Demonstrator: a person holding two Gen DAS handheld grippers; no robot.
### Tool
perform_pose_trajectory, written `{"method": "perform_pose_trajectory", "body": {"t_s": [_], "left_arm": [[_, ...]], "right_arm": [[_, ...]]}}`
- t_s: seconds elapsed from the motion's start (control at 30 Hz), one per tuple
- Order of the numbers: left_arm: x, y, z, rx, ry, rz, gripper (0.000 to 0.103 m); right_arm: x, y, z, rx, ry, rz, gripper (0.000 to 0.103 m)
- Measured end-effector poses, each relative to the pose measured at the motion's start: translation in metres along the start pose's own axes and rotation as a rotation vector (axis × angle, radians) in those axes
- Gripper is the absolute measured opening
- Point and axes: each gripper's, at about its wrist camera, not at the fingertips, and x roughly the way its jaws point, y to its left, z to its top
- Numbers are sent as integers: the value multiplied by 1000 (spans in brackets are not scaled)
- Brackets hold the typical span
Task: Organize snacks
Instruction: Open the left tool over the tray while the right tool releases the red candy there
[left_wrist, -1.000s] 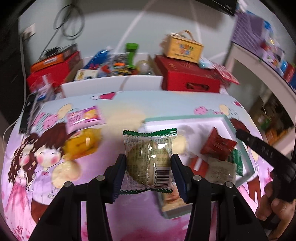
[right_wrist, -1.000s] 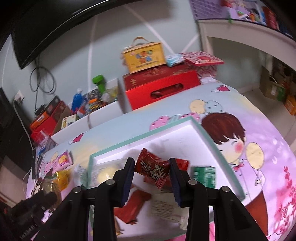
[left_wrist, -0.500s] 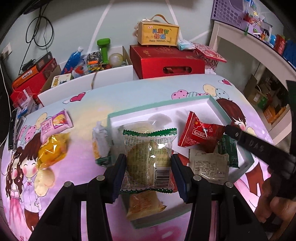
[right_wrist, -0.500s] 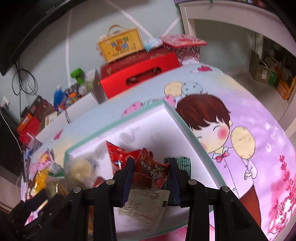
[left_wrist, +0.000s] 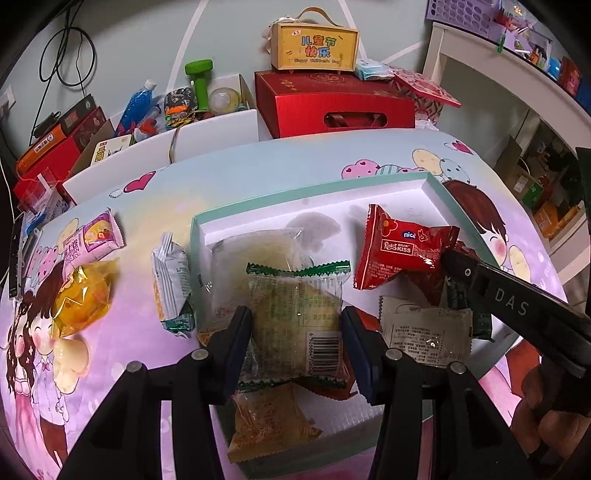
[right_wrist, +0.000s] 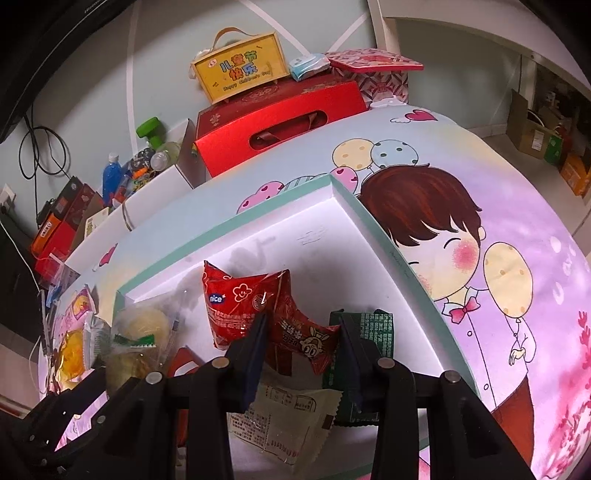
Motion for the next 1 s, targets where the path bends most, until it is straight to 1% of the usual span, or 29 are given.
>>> {"method": "perform_pose_trajectory", "body": {"t_s": [0.07, 0.13, 0.17, 0.2, 0.23, 0.37, 0.4, 0.47, 0.53, 0.6, 0.77, 0.83, 0.87, 0.9, 1.0], "left_arm": [[0, 0, 0, 1, 2, 2, 55], [-1, 0, 0, 7, 4, 15, 61], [-2, 0, 0, 7, 2, 17, 62], [-4, 0, 0, 6, -1, 18, 62], [-6, 1, 0, 4, -5, 17, 63], [-13, 6, 1, -5, -19, 22, 65], [-15, 7, 1, -8, -23, 25, 69], [-18, 12, 1, -23, -33, 31, 72], [-19, 18, 2, -42, -36, 34, 75], [-19, 26, 1, -73, -32, 39, 77], [-13, 43, -3, -141, -6, 29, 77], [-12, 50, -5, -167, -1, 28, 77], [-12, 52, -5, -176, 0, 28, 77], [-11, 56, -6, -188, 2, 28, 77], [-12, 62, -7, -199, 0, 29, 78]], "right_arm": [[0, 0, 0, -4, 4, -1, 41], [-1, -1, 1, -2, 5, 1, 42], [-1, -1, 1, -1, 7, 1, 45], [-2, -1, 1, 0, 8, 0, 51], [-3, -1, 1, -2, 7, 0, 53], [-7, 3, 1, -18, 2, -2, 58], [-8, 3, 1, -20, 0, -2, 61], [-10, 4, 2, -25, -4, -3, 66], [-12, 6, 2, -34, -8, -11, 74], [-12, 7, 2, -42, -11, -16, 83], [-12, 13, 1, -69, -9, -20, 87], [-12, 16, 0, -82, -9, -20, 93], [-12, 17, 0, -86, -11, -22, 102], [-13, 17, 0, -89, -17, -24, 103], [-15, 21, -1, -99, -23, -22, 103]]}}
